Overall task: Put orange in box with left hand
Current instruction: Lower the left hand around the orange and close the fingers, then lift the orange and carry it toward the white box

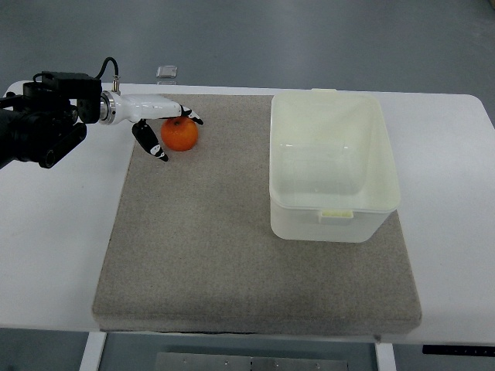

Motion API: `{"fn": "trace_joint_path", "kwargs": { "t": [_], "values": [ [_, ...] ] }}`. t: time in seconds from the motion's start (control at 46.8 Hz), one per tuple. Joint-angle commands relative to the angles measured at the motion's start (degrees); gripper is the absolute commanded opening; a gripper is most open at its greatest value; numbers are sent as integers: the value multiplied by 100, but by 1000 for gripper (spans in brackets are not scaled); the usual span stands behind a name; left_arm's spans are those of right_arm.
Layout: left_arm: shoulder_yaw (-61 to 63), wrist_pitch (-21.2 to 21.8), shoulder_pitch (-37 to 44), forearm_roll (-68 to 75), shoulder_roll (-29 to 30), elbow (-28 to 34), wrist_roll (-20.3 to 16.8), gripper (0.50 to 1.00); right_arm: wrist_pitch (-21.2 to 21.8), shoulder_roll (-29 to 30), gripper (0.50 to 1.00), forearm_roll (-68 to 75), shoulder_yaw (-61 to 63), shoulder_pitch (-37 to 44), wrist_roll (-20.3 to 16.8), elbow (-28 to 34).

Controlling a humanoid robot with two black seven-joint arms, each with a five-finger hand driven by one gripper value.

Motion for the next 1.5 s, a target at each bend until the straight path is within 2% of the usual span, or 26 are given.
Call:
{"fn": "trace_joint_path", "kwargs": {
  "t": [0.0,0.128,0.171,0.214,0.278,0.727,0.963,1.091,1.219,1.348,1.476],
  "values": [
    [-3,8,28,-1,-1,-1,0,853,0,0,926,7,0,0,0,0],
    [-3,0,19,8,-1,16,0,754,0,0,926,7,0,0,0,0],
    [6,0,19,8,-1,25,0,675,0,0,926,-2,0,0,0,0],
    [6,0,10,17,-1,25,0,622,0,0,926,-2,0,0,0,0],
    [6,0,10,17,-1,34,0,500,0,0,926,7,0,0,0,0],
    [-21,61,-262,-132,8,131,0,500,0,0,926,-2,0,0,0,0],
    [-126,202,-394,-378,-186,710,0,500,0,0,926,-2,0,0,0,0],
    [-126,219,-631,-747,-194,772,0,500,0,0,926,-2,0,0,0,0],
    [-117,219,-860,-906,-203,641,0,500,0,0,926,-2,0,0,0,0],
    [-135,246,-1009,-923,-186,158,0,500,0,0,926,-2,0,0,0,0],
    [-266,448,-1053,-915,-168,-238,0,500,0,0,926,-2,0,0,0,0]
  ]
}}
